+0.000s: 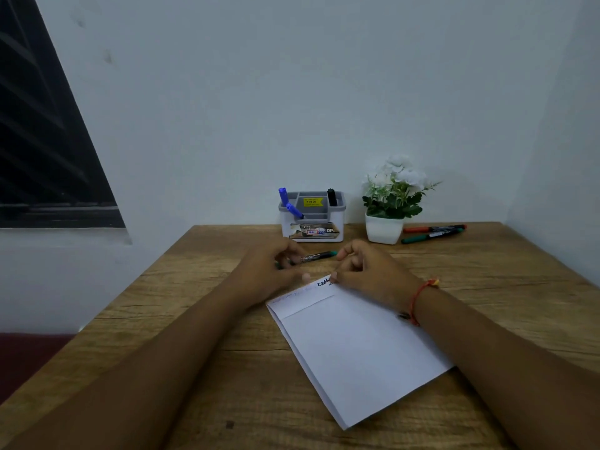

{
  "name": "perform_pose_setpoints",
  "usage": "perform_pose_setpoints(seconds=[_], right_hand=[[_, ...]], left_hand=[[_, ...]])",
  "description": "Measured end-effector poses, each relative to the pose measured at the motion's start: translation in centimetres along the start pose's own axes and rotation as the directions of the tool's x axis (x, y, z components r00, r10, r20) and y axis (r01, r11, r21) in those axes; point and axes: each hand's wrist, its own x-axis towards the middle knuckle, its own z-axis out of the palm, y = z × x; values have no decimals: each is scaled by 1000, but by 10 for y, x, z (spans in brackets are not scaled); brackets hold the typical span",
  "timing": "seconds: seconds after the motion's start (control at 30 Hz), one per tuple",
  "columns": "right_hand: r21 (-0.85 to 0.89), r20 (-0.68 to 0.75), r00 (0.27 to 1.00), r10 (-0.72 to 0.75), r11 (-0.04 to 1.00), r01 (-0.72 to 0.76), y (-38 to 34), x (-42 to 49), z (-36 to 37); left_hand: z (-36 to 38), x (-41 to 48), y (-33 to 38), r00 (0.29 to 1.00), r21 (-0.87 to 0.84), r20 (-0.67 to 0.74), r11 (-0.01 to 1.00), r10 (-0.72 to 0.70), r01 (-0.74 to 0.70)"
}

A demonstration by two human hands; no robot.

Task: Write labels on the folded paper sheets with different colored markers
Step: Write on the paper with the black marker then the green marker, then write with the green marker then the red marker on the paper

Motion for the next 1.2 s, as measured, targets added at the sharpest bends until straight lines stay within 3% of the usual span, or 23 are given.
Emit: perform_pose_setpoints(seconds=[0.07,0.17,0.33,0.43,0.53,0.6,0.67,0.87,0.97,1.2], right_hand=[[-2,1,1000,-8,1000,8,1,1,0],[-9,1,1000,-12,1000,12,2,1,0],[-6,-15,1000,-19,1000,18,1,1,1],[94,-159,986,49,995,-34,2,7,-9],[-202,-378,923,69,967,-155,14,15,-41],[-522,-386,919,87,800,-295,31,17,-63],[-670,-354,919,172,639,-377,47,17,-78],[-698,-243,950,198,644,-312,58,23,-83],[-669,-252,938,239,657,-347,56,22,-80],[-779,-234,956,177,554,-293,58,27,-87]], left_hand=[[3,-2,2,992,-92,126,996,9,3],[6,-3,0,978,-122,206,992,19,6],[6,-2,-1,966,-68,252,997,55,-39],[4,0,1,946,42,298,988,128,-147],[4,2,2,924,77,340,974,176,-214],[4,1,2,920,82,349,972,181,-222],[4,1,3,918,92,354,970,180,-226],[4,2,2,915,99,362,968,180,-230],[5,2,1,916,94,364,972,168,-215],[5,3,0,914,86,371,974,162,-207]])
